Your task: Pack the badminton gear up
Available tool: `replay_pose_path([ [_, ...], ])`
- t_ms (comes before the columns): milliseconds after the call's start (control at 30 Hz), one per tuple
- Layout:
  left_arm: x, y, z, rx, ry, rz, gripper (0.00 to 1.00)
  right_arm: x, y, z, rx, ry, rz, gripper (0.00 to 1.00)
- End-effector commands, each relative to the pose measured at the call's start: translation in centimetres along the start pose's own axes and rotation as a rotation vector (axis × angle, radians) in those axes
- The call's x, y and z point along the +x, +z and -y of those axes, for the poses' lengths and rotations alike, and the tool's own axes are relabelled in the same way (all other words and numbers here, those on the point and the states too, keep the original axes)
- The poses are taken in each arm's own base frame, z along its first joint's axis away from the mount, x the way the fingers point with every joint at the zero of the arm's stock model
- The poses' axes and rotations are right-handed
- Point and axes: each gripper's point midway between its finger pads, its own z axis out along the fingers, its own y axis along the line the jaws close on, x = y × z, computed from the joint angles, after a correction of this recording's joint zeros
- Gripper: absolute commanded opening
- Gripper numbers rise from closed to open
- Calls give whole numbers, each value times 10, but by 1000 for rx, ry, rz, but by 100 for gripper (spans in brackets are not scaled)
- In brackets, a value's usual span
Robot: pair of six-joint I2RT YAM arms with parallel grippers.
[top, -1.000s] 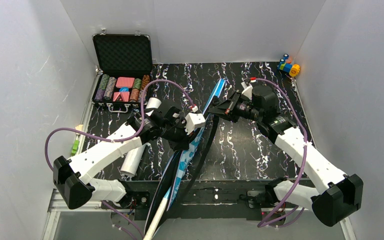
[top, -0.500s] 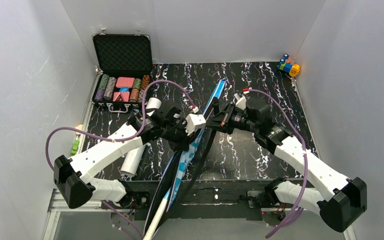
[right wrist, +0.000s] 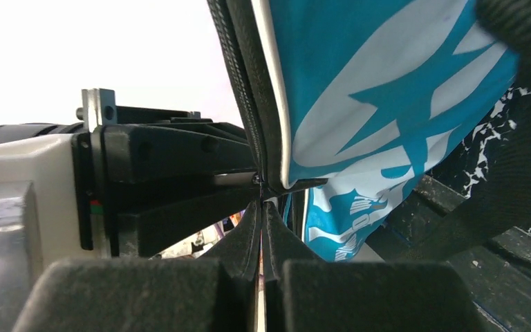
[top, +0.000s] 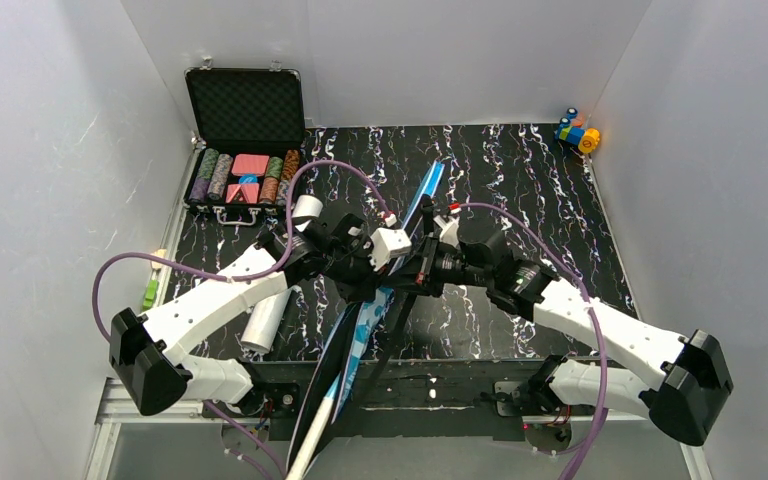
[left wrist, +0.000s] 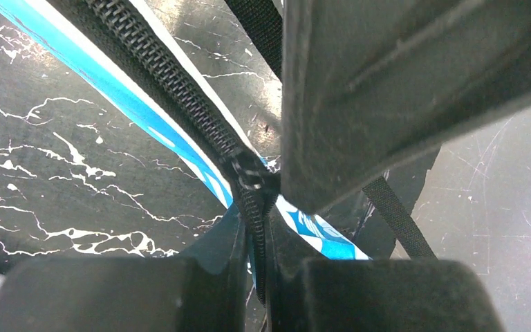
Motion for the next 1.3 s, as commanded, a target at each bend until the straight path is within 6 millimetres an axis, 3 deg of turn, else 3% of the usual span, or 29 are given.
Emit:
replay_pose_path([
  [0, -44, -14, -2, -12, 68, 143, 5, 18, 7, 1, -18, 3, -61, 1],
  [267, -53, -24, 17, 91, 45, 173, 73, 12, 4, 10, 11, -3, -30, 1],
  [400, -62, -40, 26, 178, 36, 221, 87, 12, 6, 15, 19, 1, -31, 1],
  [600, -81, -47, 8, 229, -52, 305, 89, 13, 9, 9, 7, -4, -53, 1],
  [800, -101, -28, -19, 186, -156, 306, 81, 12, 11, 3, -7, -10, -52, 1],
  [1100, -91, -11, -26, 182, -173, 255, 76, 8, 10, -5, -23, -34, -37, 1],
  [1200, -86, -6, -27, 172, -166, 235, 67, 9, 11, -6, -24, -34, -43, 1],
  [1267, -84, -3, -27, 167, -158, 225, 51, 8, 12, -7, -25, -33, -43, 1],
])
